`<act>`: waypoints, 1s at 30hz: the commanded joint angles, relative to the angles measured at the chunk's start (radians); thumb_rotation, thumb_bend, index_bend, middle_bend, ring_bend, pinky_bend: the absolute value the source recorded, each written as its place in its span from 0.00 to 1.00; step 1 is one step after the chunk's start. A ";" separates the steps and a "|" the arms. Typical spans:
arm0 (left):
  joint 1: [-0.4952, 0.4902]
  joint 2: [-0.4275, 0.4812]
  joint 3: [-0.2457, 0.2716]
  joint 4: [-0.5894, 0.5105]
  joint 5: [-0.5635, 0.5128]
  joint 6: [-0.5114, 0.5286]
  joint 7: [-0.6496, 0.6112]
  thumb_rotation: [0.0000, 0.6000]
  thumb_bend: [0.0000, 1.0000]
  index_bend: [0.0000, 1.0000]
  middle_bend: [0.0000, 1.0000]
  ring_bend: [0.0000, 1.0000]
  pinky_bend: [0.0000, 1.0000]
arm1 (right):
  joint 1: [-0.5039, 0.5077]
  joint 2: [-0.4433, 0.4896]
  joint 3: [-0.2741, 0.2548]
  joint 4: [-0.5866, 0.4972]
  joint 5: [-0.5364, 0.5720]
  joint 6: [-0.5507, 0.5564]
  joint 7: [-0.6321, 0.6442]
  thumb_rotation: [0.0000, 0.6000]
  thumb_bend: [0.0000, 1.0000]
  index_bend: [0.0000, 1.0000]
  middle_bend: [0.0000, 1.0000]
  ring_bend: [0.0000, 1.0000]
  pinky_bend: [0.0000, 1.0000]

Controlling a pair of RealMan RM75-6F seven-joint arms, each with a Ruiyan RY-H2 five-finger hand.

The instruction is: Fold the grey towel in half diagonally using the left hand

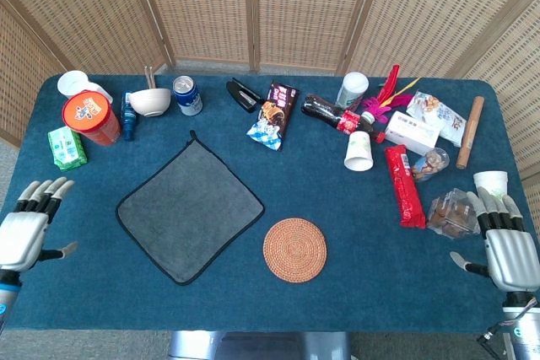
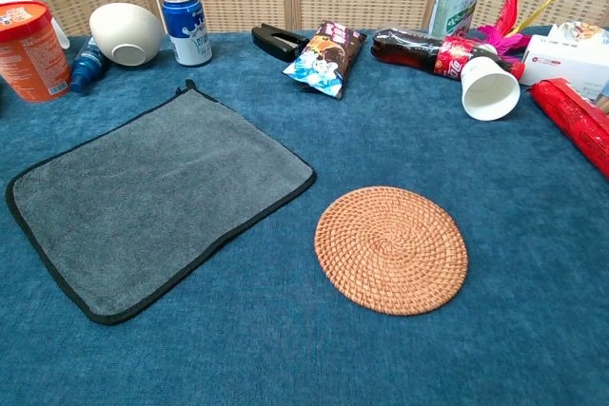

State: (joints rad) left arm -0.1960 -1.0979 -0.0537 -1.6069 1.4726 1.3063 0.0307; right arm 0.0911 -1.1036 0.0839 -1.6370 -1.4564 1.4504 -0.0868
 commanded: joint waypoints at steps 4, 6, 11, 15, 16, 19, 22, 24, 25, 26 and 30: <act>-0.144 -0.002 -0.062 0.011 -0.051 -0.185 0.028 1.00 0.03 0.00 0.00 0.00 0.00 | 0.004 -0.003 0.004 0.009 0.018 -0.014 0.002 0.86 0.00 0.00 0.00 0.00 0.00; -0.191 -0.005 -0.080 0.009 -0.077 -0.248 0.051 1.00 0.03 0.00 0.00 0.00 0.00 | 0.004 -0.001 0.008 0.008 0.022 -0.011 0.006 0.86 0.00 0.00 0.00 0.00 0.00; -0.303 -0.021 -0.116 0.033 -0.149 -0.398 0.117 1.00 0.03 0.01 0.00 0.00 0.00 | 0.001 0.006 0.010 0.002 0.023 -0.005 0.011 0.87 0.00 0.00 0.00 0.00 0.00; -0.385 -0.055 -0.136 0.067 -0.212 -0.498 0.164 1.00 0.03 0.03 0.00 0.00 0.00 | 0.002 0.009 0.011 0.002 0.025 -0.006 0.015 0.87 0.00 0.00 0.00 0.00 0.00; -0.401 -0.064 -0.140 0.077 -0.222 -0.513 0.176 1.00 0.03 0.04 0.00 0.00 0.00 | 0.002 0.009 0.011 0.002 0.026 -0.007 0.016 0.87 0.00 0.00 0.00 0.00 0.00; -0.456 -0.101 -0.148 0.113 -0.264 -0.558 0.229 1.00 0.03 0.05 0.00 0.00 0.00 | 0.003 0.010 0.013 0.005 0.035 -0.013 0.020 0.87 0.00 0.00 0.00 0.00 0.00; -0.502 -0.137 -0.155 0.142 -0.297 -0.578 0.284 1.00 0.03 0.07 0.00 0.00 0.00 | 0.003 0.011 0.015 0.007 0.042 -0.016 0.022 0.87 0.00 0.00 0.00 0.00 0.00; -0.523 -0.157 -0.158 0.157 -0.313 -0.580 0.314 1.00 0.03 0.08 0.00 0.00 0.00 | 0.004 0.012 0.016 0.007 0.045 -0.018 0.023 0.87 0.00 0.00 0.00 0.00 0.00; -0.535 -0.169 -0.160 0.161 -0.321 -0.583 0.326 1.00 0.03 0.09 0.00 0.00 0.00 | 0.004 0.012 0.017 0.007 0.045 -0.018 0.024 0.87 0.00 0.00 0.00 0.00 0.00; -0.548 -0.180 -0.162 0.166 -0.328 -0.586 0.339 1.00 0.03 0.09 0.00 0.00 0.00 | 0.005 0.012 0.017 0.007 0.046 -0.019 0.024 0.87 0.00 0.00 0.00 0.00 0.00; -0.596 -0.232 -0.164 0.187 -0.358 -0.591 0.395 1.00 0.03 0.12 0.00 0.00 0.00 | 0.005 0.013 0.017 0.006 0.047 -0.022 0.026 0.88 0.00 0.00 0.00 0.00 0.00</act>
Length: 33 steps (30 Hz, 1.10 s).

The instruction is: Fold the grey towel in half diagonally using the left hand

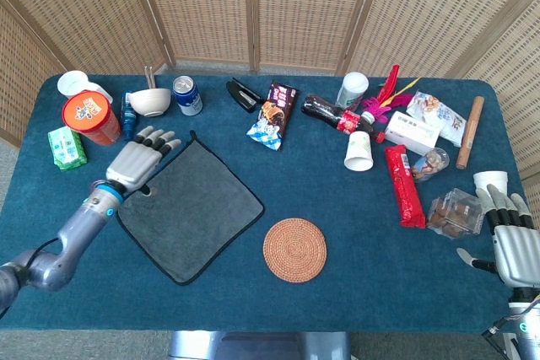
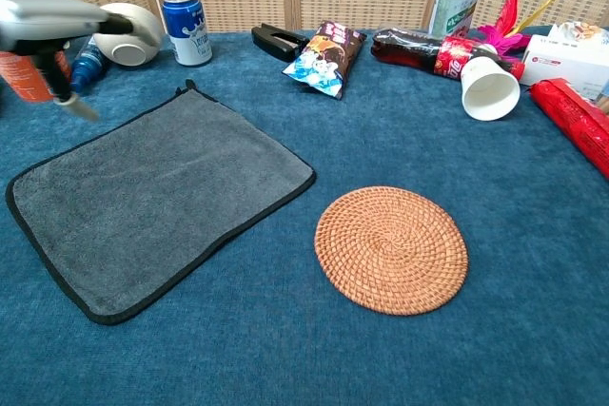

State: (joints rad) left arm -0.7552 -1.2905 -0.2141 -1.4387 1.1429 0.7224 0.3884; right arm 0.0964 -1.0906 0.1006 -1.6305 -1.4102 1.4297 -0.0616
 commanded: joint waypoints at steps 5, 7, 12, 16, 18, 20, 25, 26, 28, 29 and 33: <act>-0.106 -0.091 0.017 0.026 -0.031 -0.027 0.110 1.00 0.03 0.17 0.00 0.00 0.00 | -0.003 0.006 0.005 0.001 0.010 0.003 0.014 0.88 0.00 0.00 0.00 0.00 0.00; -0.122 -0.108 0.025 0.031 -0.016 -0.029 0.106 1.00 0.03 0.19 0.00 0.00 0.00 | -0.004 0.009 0.005 0.001 0.010 0.004 0.018 0.87 0.00 0.00 0.00 0.00 0.00; -0.150 -0.149 0.037 0.049 0.031 -0.019 0.091 1.00 0.03 0.20 0.00 0.00 0.00 | -0.006 0.013 0.006 -0.004 0.008 0.008 0.024 0.88 0.00 0.00 0.00 0.00 0.00; -0.177 -0.183 0.039 0.069 0.038 -0.016 0.094 1.00 0.03 0.20 0.00 0.00 0.00 | -0.008 0.019 0.007 -0.007 0.010 0.010 0.034 0.88 0.00 0.00 0.00 0.00 0.00; -0.194 -0.206 0.037 0.093 0.017 -0.022 0.107 1.00 0.03 0.20 0.00 0.00 0.00 | -0.010 0.023 0.008 -0.009 0.010 0.012 0.044 0.88 0.00 0.00 0.00 0.00 0.00; -0.205 -0.222 0.035 0.111 -0.005 -0.026 0.115 1.00 0.04 0.20 0.00 0.00 0.00 | -0.011 0.025 0.007 -0.009 0.008 0.013 0.051 0.88 0.00 0.00 0.00 0.00 0.00; -0.236 -0.257 0.037 0.153 -0.051 -0.037 0.145 1.00 0.05 0.21 0.00 0.00 0.00 | -0.013 0.029 0.008 -0.008 0.008 0.016 0.062 0.88 0.00 0.00 0.00 0.00 0.00; -0.240 -0.261 0.038 0.157 -0.057 -0.039 0.149 1.00 0.06 0.21 0.00 0.00 0.00 | -0.013 0.029 0.009 -0.008 0.008 0.016 0.063 0.88 0.00 0.00 0.00 0.00 0.00; -0.256 -0.277 0.042 0.172 -0.071 -0.048 0.164 1.00 0.06 0.21 0.00 0.00 0.00 | -0.013 0.030 0.009 -0.008 0.008 0.016 0.066 0.88 0.00 0.00 0.00 0.00 0.00; -0.261 -0.283 0.042 0.178 -0.076 -0.048 0.170 1.00 0.07 0.21 0.00 0.00 0.00 | -0.013 0.030 0.009 -0.008 0.008 0.015 0.067 0.89 0.00 0.00 0.00 0.00 0.00; -0.290 -0.317 0.043 0.204 -0.103 -0.053 0.194 1.00 0.08 0.23 0.00 0.00 0.00 | -0.015 0.035 0.010 -0.010 0.010 0.015 0.081 0.88 0.00 0.00 0.00 0.00 0.00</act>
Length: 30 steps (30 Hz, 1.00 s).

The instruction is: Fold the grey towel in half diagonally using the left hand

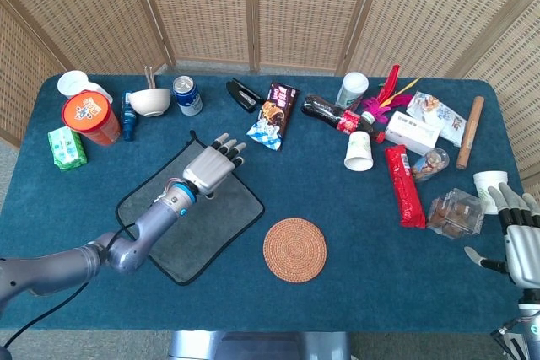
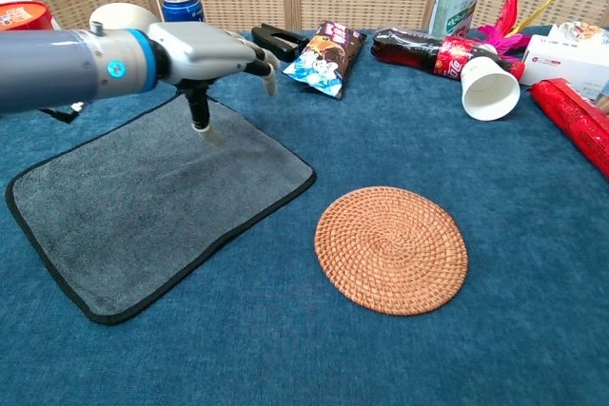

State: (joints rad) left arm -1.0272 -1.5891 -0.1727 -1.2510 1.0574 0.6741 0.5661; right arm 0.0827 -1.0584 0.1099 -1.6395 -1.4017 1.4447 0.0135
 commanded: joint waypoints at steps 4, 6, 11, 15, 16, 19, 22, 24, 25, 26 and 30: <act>-0.038 -0.036 0.007 0.035 -0.041 -0.007 0.035 1.00 0.09 0.26 0.00 0.00 0.00 | -0.004 0.006 0.004 0.001 0.006 0.004 0.017 0.88 0.00 0.00 0.00 0.00 0.00; -0.048 -0.042 0.012 0.048 -0.051 -0.010 0.045 1.00 0.09 0.26 0.00 0.00 0.00 | -0.006 0.009 0.006 0.003 0.008 0.007 0.023 0.88 0.00 0.00 0.00 0.00 0.00; -0.061 -0.052 0.022 0.068 -0.071 -0.016 0.053 1.00 0.10 0.26 0.00 0.00 0.00 | -0.008 0.010 0.005 0.005 0.008 0.006 0.027 0.89 0.00 0.00 0.00 0.00 0.00; -0.068 -0.061 0.028 0.080 -0.083 -0.021 0.052 1.00 0.10 0.27 0.00 0.00 0.00 | -0.008 0.011 0.004 0.006 0.009 0.005 0.028 0.88 0.00 0.00 0.00 0.00 0.00; -0.070 -0.063 0.030 0.084 -0.085 -0.022 0.053 1.00 0.10 0.28 0.00 0.00 0.00 | -0.008 0.011 0.005 0.006 0.009 0.005 0.029 0.88 0.00 0.00 0.00 0.00 0.00; -0.074 -0.067 0.036 0.091 -0.088 -0.023 0.055 1.00 0.10 0.28 0.00 0.00 0.00 | -0.008 0.011 0.005 0.005 0.009 0.005 0.031 0.88 0.00 0.00 0.00 0.00 0.00; -0.079 -0.070 0.041 0.098 -0.093 -0.023 0.059 1.00 0.10 0.28 0.00 0.00 0.00 | -0.009 0.013 0.005 0.004 0.008 0.006 0.034 0.88 0.00 0.00 0.00 0.00 0.00; -0.083 -0.073 0.042 0.105 -0.100 -0.025 0.059 1.00 0.10 0.28 0.00 0.00 0.00 | -0.009 0.014 0.005 0.003 0.007 0.006 0.036 0.88 0.00 0.00 0.00 0.00 0.00; -0.085 -0.076 0.042 0.109 -0.105 -0.027 0.059 1.00 0.10 0.29 0.00 0.00 0.00 | -0.009 0.014 0.005 0.003 0.006 0.006 0.037 0.88 0.00 0.00 0.00 0.00 0.00; -0.087 -0.079 0.043 0.113 -0.107 -0.028 0.060 1.00 0.10 0.29 0.00 0.00 0.00 | -0.009 0.014 0.005 0.003 0.006 0.006 0.038 0.88 0.00 0.00 0.00 0.00 0.00; -0.095 -0.093 0.047 0.131 -0.119 -0.034 0.062 1.00 0.13 0.31 0.00 0.00 0.00 | -0.010 0.016 0.004 0.002 0.004 0.007 0.043 0.88 0.00 0.00 0.00 0.00 0.00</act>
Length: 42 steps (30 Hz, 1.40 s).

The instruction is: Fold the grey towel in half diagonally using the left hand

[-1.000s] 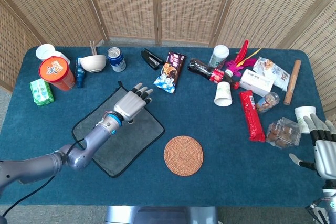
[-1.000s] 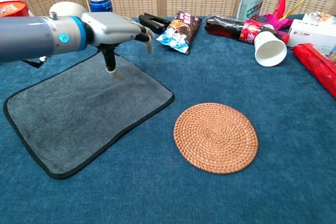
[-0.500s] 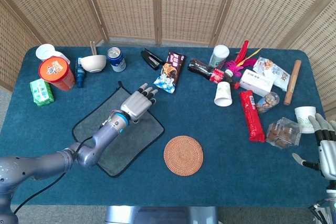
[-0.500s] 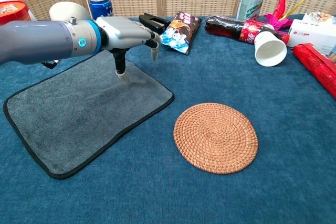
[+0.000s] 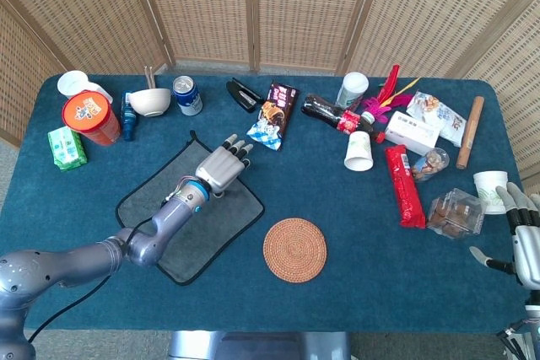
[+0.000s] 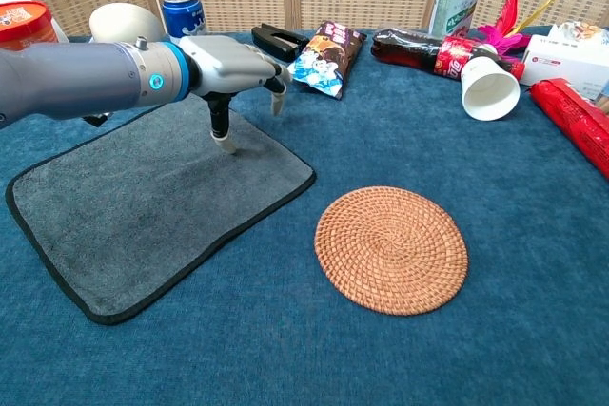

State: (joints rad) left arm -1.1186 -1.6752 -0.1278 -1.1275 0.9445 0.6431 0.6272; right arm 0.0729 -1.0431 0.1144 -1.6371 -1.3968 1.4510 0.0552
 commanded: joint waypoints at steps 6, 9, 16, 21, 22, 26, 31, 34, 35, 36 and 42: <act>-0.011 -0.021 0.009 0.029 -0.013 -0.001 0.005 1.00 0.17 0.33 0.00 0.00 0.00 | -0.002 0.003 0.000 -0.001 -0.004 0.003 0.009 0.88 0.00 0.00 0.00 0.00 0.00; -0.015 -0.028 0.012 0.041 -0.022 -0.002 0.010 1.00 0.19 0.34 0.00 0.00 0.01 | -0.002 0.004 -0.001 -0.002 -0.006 0.003 0.011 0.88 0.00 0.00 0.00 0.00 0.00; -0.024 -0.042 0.016 0.062 -0.040 -0.002 0.020 1.00 0.24 0.40 0.00 0.00 0.01 | -0.003 0.005 0.000 -0.002 -0.006 0.005 0.021 0.89 0.00 0.00 0.00 0.00 0.00; -0.026 -0.045 0.017 0.066 -0.045 0.000 0.019 1.00 0.25 0.45 0.00 0.00 0.02 | -0.002 0.004 0.000 0.002 -0.006 0.001 0.025 0.90 0.00 0.00 0.00 0.00 0.00; -0.026 -0.045 0.017 0.067 -0.045 0.002 0.018 1.00 0.26 0.45 0.00 0.00 0.02 | -0.002 0.003 0.000 0.004 -0.005 0.000 0.026 0.90 0.00 0.00 0.00 0.00 0.00; -0.027 -0.043 0.016 0.069 -0.044 0.008 0.014 1.00 0.27 0.48 0.00 0.00 0.02 | -0.001 0.002 0.000 0.006 -0.004 -0.002 0.026 0.90 0.00 0.00 0.00 0.00 0.00; -0.029 -0.038 0.019 0.071 -0.041 0.018 0.020 1.00 0.29 0.52 0.00 0.00 0.03 | 0.000 0.001 -0.001 0.006 -0.004 -0.006 0.023 0.91 0.00 0.00 0.00 0.00 0.00; -0.029 -0.039 0.019 0.069 -0.046 0.018 0.020 1.00 0.29 0.52 0.00 0.00 0.03 | -0.001 0.000 -0.001 0.005 -0.003 -0.004 0.019 0.91 0.00 0.00 0.00 0.00 0.00; -0.029 -0.039 0.020 0.068 -0.046 0.019 0.021 1.00 0.29 0.52 0.00 0.00 0.03 | -0.001 0.000 -0.001 0.004 -0.002 -0.004 0.020 0.91 0.00 0.00 0.00 0.00 0.00; -0.029 -0.039 0.020 0.067 -0.046 0.020 0.022 1.00 0.29 0.54 0.00 0.00 0.03 | -0.001 0.001 -0.001 0.004 -0.002 -0.004 0.021 0.91 0.00 0.00 0.00 0.00 0.00; -0.027 -0.029 0.020 0.048 -0.044 0.034 0.023 1.00 0.30 0.58 0.00 0.00 0.03 | 0.000 0.001 -0.001 0.004 -0.004 -0.005 0.021 0.92 0.00 0.00 0.00 0.00 0.00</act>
State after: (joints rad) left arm -1.1464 -1.7054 -0.1072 -1.0778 0.8991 0.6756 0.6508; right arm 0.0724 -1.0420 0.1130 -1.6333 -1.4015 1.4465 0.0766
